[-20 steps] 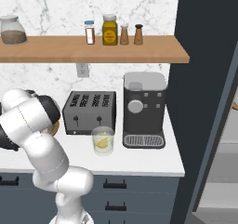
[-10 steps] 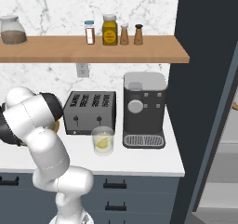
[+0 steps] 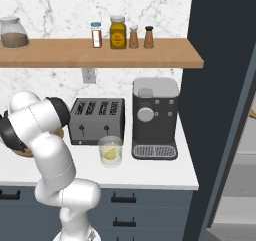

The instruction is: Grab a lemon wedge from the fridge and one ice cube from the ice bowl, and put them in the glass of lemonade.

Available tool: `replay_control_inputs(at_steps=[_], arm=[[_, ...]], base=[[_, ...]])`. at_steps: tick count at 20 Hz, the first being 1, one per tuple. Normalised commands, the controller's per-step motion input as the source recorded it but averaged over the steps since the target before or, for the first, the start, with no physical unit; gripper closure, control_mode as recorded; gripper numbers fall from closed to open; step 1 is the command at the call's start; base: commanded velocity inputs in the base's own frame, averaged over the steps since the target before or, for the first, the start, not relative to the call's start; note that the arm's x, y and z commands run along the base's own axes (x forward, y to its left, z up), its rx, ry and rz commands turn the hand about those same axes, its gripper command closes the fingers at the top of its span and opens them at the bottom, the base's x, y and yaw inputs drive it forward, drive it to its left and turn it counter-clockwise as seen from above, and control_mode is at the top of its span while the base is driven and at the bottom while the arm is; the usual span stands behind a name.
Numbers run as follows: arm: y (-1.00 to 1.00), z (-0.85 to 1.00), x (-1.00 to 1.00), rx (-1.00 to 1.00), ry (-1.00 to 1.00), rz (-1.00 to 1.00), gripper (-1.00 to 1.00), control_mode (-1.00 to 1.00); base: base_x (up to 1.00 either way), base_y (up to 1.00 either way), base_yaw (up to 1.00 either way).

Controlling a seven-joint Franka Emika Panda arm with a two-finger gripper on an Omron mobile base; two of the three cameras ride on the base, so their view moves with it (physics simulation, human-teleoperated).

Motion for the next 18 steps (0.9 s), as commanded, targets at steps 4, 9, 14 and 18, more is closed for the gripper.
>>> replay_control_inputs(at_steps=[4,9,14,18], arm=[[0.00,0.00,0.00,0.00,0.00,0.00,-1.00,-1.00],[0.09,0.00,0.00,0.00,-0.01,0.00,-1.00,-1.00],[0.21,0.00,0.00,0.00,0.00,0.00,-1.00,-1.00],[0.00,-0.01,0.00,0.00,0.00,0.00,-1.00,-1.00]], base=[[0.00,0.00,0.00],[0.00,0.00,0.00],[0.00,0.00,0.00],[0.00,0.00,0.00]])
